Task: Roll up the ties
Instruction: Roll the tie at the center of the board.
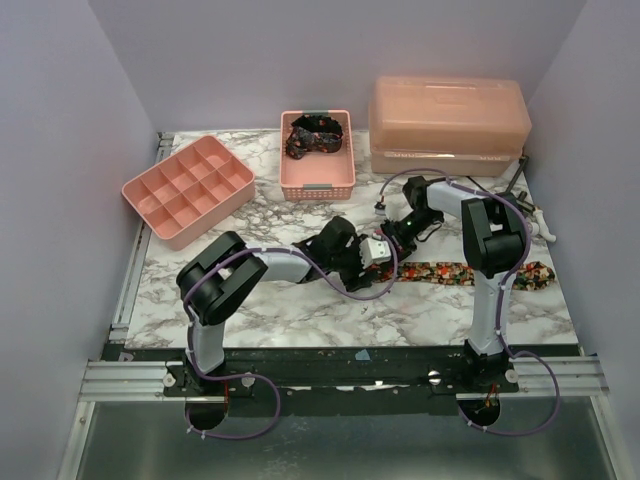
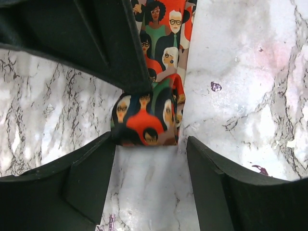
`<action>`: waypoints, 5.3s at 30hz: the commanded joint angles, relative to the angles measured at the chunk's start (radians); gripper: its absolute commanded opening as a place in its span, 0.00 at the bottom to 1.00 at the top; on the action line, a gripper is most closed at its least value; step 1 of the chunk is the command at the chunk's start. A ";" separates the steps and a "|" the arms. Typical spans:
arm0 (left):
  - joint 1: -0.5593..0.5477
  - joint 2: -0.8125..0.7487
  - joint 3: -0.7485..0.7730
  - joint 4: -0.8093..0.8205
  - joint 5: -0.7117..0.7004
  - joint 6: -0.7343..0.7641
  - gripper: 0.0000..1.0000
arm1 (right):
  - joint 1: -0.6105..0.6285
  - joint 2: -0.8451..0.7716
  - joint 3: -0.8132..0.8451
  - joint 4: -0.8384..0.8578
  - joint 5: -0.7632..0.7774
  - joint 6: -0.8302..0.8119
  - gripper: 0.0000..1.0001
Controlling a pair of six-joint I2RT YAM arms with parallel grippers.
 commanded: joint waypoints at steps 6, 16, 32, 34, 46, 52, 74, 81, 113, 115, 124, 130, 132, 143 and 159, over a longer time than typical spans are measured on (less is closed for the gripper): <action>0.024 0.026 -0.099 0.116 0.122 -0.070 0.67 | 0.001 0.032 -0.051 0.127 0.144 -0.034 0.01; 0.023 0.102 0.015 0.167 0.131 -0.301 0.70 | 0.002 0.038 -0.052 0.136 0.124 -0.029 0.01; 0.008 0.021 -0.102 0.004 -0.028 0.028 0.23 | -0.123 -0.002 0.117 -0.224 -0.073 -0.111 0.41; -0.004 0.018 -0.105 -0.014 -0.054 0.078 0.24 | -0.124 -0.016 0.089 -0.268 -0.135 -0.127 0.45; -0.026 -0.006 -0.063 -0.093 -0.064 0.134 0.25 | -0.120 0.004 -0.047 -0.118 0.047 -0.032 0.21; -0.015 -0.068 0.016 -0.250 0.055 0.149 0.26 | -0.120 0.088 -0.011 -0.049 0.170 -0.068 0.19; -0.012 0.095 0.090 -0.384 -0.063 0.016 0.32 | -0.014 -0.030 -0.008 -0.068 -0.214 0.042 0.49; -0.012 0.095 0.092 -0.386 -0.071 0.012 0.34 | 0.024 0.044 -0.020 -0.023 -0.228 0.066 0.48; 0.047 0.059 -0.168 0.542 0.163 -0.185 0.68 | 0.019 0.154 -0.032 0.116 0.220 0.093 0.01; 0.035 0.083 -0.139 0.512 0.162 -0.162 0.54 | 0.019 0.157 -0.023 0.115 0.210 0.095 0.01; 0.014 0.053 -0.100 0.112 -0.075 -0.050 0.25 | 0.018 -0.008 0.004 0.005 0.053 0.047 0.43; -0.001 0.033 -0.087 -0.038 -0.134 -0.011 0.35 | 0.020 -0.087 -0.021 -0.028 -0.074 0.052 0.51; -0.004 0.033 -0.068 -0.065 -0.135 -0.011 0.37 | 0.021 -0.076 -0.021 -0.031 -0.124 0.060 0.51; -0.005 0.047 0.008 -0.156 -0.081 0.019 0.45 | 0.022 0.039 0.014 0.014 -0.034 0.045 0.01; 0.054 0.084 -0.003 0.230 0.200 -0.020 0.66 | -0.058 0.237 0.073 -0.055 -0.055 -0.012 0.01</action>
